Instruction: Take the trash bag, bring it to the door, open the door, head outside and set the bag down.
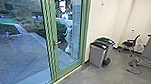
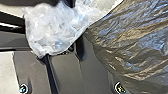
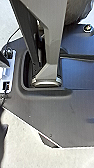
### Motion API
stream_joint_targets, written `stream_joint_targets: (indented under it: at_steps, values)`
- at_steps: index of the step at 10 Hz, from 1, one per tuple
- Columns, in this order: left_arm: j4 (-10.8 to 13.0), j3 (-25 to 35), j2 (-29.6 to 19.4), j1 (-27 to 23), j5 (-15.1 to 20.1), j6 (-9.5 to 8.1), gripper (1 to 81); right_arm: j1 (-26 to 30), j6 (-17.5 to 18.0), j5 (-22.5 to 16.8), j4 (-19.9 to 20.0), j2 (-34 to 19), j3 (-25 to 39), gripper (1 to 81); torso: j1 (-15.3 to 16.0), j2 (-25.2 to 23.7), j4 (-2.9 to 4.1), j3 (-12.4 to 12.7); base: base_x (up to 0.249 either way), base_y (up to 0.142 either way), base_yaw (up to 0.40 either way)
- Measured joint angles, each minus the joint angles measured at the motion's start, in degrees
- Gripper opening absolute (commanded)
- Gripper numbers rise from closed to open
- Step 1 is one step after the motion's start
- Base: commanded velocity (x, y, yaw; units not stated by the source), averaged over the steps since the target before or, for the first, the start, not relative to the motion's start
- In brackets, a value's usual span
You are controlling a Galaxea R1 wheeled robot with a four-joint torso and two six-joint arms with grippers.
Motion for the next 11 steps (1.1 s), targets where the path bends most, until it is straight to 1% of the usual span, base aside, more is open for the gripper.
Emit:
stream_joint_targets:
  at_steps: [7,8,11]
  values:
    - [0.09,-0.02,0.00,-0.02,0.00,0.00,1.0,-0.16,0.00,0.02,0.00,0.00,-0.02,81.1,-0.02,-0.02,0.00,0.00,0.175,-0.093,0.000]
    - [0.09,-0.02,0.00,-0.02,-0.02,-0.01,1.0,-0.13,0.00,0.02,0.00,-0.02,-0.02,81.1,0.00,-0.02,0.00,0.00,0.177,-0.065,0.000]
    - [0.09,0.00,0.20,0.00,0.02,0.00,1.0,-0.16,0.00,0.02,0.02,-0.22,-0.09,81.1,-0.02,-0.02,0.00,0.00,0.176,0.000,0.000]
